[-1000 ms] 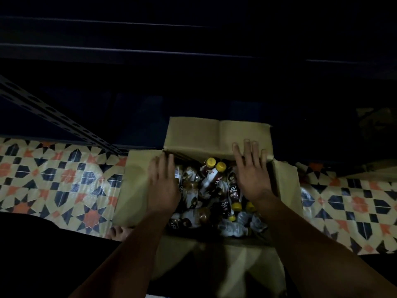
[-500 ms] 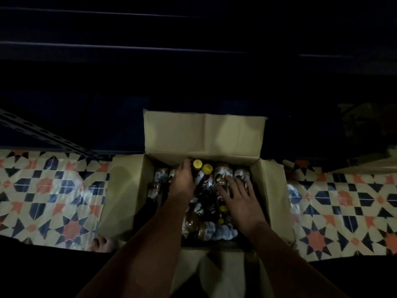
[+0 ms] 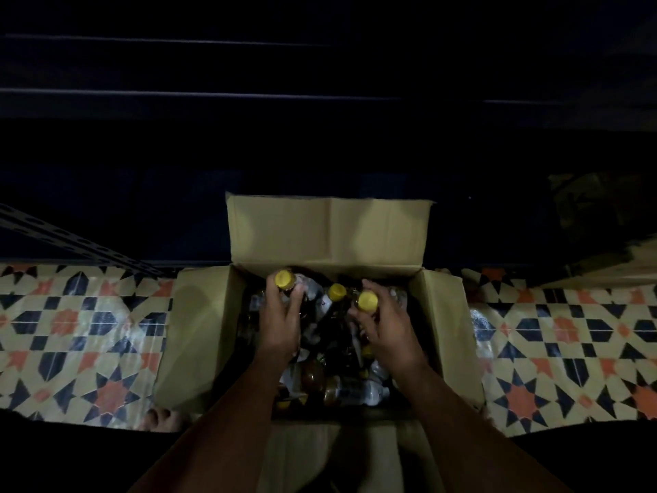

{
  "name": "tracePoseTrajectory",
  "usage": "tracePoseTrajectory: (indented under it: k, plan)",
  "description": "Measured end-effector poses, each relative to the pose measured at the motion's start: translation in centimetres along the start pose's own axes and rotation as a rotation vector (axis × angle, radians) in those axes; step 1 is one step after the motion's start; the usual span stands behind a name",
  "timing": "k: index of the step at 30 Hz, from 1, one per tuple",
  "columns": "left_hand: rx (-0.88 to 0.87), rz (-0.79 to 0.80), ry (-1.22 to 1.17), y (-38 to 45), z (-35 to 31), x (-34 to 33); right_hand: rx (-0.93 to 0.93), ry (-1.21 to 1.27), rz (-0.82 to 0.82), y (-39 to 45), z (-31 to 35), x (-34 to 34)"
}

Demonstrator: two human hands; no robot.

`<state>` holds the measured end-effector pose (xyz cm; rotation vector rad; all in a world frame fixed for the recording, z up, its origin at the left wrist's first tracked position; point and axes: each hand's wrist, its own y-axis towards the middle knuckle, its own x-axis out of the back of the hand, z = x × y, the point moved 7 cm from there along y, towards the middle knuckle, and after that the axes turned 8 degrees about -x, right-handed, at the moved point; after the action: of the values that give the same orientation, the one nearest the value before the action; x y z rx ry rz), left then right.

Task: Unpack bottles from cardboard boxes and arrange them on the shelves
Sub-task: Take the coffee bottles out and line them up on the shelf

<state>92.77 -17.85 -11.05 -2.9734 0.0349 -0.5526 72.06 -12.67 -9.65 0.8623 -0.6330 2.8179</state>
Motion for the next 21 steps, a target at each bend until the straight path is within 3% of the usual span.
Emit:
tracePoseTrajectory:
  k: [3, 5, 12, 17, 21]
  plan:
    - [0.016, -0.185, -0.147, -0.1, -1.5, 1.6, -0.064, 0.219, -0.138, 0.2, 1.9, 0.9]
    - [0.070, -0.251, -0.278, 0.4, -2.2, 2.3, -0.087, 0.367, -0.138, 0.4, 2.6, 0.6]
    - [0.119, -0.008, -0.270, 1.4, -5.6, 3.1, -0.193, 0.464, -0.044, 0.5, 6.6, 0.9]
    - [0.075, 0.044, -0.199, 0.4, -14.6, 5.0, -0.192, 0.478, -0.048, -2.2, 12.4, 4.1]
    - [0.108, 0.015, -0.216, -1.4, -24.1, 8.4, -0.125, 0.449, -0.039, -6.5, 20.9, 9.4]
